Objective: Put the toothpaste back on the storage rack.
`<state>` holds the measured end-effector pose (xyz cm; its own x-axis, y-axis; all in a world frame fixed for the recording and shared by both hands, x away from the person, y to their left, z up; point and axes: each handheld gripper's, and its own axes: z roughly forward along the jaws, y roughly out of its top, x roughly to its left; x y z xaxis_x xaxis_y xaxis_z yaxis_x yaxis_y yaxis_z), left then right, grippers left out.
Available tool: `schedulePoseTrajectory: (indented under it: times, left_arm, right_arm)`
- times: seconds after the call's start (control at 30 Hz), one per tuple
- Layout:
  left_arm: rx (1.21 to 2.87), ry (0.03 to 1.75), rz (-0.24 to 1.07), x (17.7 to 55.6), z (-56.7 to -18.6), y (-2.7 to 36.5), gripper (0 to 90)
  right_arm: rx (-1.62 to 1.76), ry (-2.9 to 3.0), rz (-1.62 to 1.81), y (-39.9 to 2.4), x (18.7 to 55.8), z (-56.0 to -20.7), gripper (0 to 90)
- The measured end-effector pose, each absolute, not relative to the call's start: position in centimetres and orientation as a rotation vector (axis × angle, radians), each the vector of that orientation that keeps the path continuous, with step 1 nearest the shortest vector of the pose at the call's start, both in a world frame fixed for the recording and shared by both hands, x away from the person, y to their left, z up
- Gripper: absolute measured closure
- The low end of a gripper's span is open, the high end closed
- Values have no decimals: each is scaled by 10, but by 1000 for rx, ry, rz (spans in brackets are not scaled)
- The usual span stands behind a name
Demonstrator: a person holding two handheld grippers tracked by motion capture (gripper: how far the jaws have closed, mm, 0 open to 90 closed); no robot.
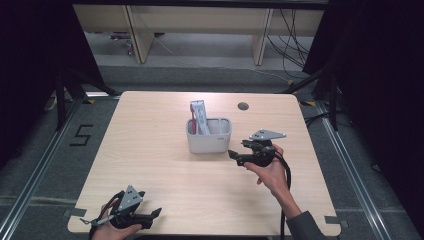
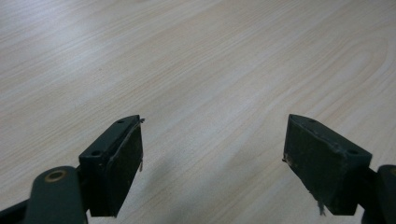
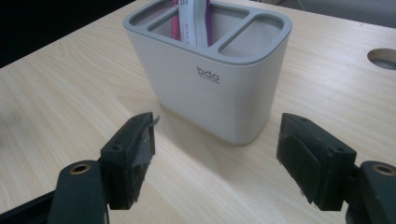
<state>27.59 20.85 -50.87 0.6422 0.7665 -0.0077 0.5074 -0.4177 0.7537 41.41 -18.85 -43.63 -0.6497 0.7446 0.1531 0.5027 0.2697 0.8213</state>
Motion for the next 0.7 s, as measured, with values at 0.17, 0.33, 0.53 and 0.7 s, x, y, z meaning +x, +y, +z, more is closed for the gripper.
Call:
schedulePoseTrajectory:
  times: [0.17, 0.33, 0.53, 0.7]
  left_arm:
    - [2074, 1005, 439, 275, -509, 209, 194]
    - [2073, 1010, 441, 275, -509, 208, 194]
    - [2099, 994, 447, 277, -510, 210, 194]
    - [2099, 1007, 449, 276, -510, 210, 194]
  right_arm:
    - [1133, 2295, 1335, -188, 412, -439, 263]
    - [1121, 2289, 1313, -188, 409, -440, 244]
    - [1130, 2285, 1327, -190, 404, -443, 240]
    - [1153, 2314, 1331, -190, 403, -446, 240]
